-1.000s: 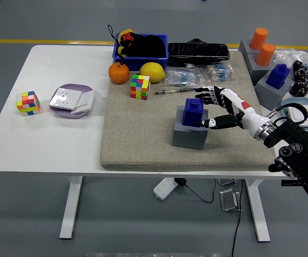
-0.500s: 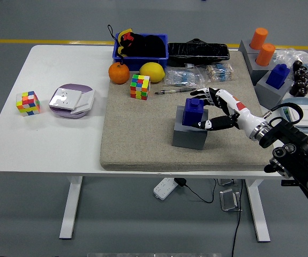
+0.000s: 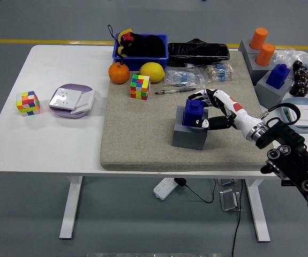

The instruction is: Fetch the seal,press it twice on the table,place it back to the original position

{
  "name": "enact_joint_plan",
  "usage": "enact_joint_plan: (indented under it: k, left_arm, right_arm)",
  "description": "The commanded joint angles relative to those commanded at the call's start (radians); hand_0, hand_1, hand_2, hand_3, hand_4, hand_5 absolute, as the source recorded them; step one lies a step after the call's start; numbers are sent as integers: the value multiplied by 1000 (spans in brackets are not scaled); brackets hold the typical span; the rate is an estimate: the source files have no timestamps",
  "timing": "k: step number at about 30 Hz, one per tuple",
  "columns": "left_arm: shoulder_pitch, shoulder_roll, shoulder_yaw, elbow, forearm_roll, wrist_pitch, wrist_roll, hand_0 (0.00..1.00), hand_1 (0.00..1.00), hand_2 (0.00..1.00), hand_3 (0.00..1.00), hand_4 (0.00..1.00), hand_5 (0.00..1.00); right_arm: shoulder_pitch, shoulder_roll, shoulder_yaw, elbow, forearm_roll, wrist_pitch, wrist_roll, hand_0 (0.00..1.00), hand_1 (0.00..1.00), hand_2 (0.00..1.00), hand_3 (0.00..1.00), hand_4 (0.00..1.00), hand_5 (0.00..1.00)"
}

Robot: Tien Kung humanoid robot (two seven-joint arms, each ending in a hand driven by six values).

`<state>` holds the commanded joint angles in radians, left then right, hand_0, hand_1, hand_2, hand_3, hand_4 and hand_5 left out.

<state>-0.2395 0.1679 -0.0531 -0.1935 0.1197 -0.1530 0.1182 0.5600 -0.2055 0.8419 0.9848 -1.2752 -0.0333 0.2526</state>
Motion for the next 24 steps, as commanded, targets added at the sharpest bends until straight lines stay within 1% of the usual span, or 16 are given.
enact_joint_plan:
  k: [5, 6, 9, 11, 12, 17, 18, 24]
  left_arm:
    - [-1, 0, 1, 0, -1, 0, 0, 820, 818, 792, 836, 817, 435]
    - [-1, 0, 1, 0, 0, 0, 0, 820, 817, 792, 836, 817, 436]
    - [-1, 0, 1, 0, -1, 0, 1, 820, 817, 792, 836, 817, 436]
    - [-1, 0, 0, 0, -1, 0, 1, 820, 817, 792, 836, 817, 436]
    - [0, 0, 0, 0, -1, 0, 1, 820, 818, 792, 836, 817, 434]
    - [1, 0, -3, 1, -1, 0, 1, 820, 818, 792, 836, 817, 434]
    - [1, 0, -3, 1, -1, 0, 1, 820, 818, 791, 836, 817, 434]
    - [1, 0, -11, 1, 3, 0, 0, 820, 818, 792, 836, 817, 434]
  right_arm:
    - [4, 2, -9, -5, 1, -30, 8, 588, 505, 506, 567, 723, 2]
    - [5, 2, -10, -5, 3, -35, 10, 562, 439, 429, 469, 682, 2]
    - [4, 1, -11, -4, 10, -42, 16, 562, 439, 429, 469, 682, 2]
    - [4, 0, -9, -2, 12, -42, 18, 562, 439, 429, 469, 682, 2]
    - [2, -1, -6, 2, 12, -42, 18, 549, 422, 414, 440, 663, 2]
    - [-9, -13, 23, 33, 9, -34, 13, 549, 422, 414, 440, 663, 2]
    - [-10, -14, 27, 38, 8, -33, 12, 546, 423, 415, 438, 648, 2]
    - [-41, -42, 106, 98, -4, -20, 4, 546, 418, 411, 438, 653, 2]
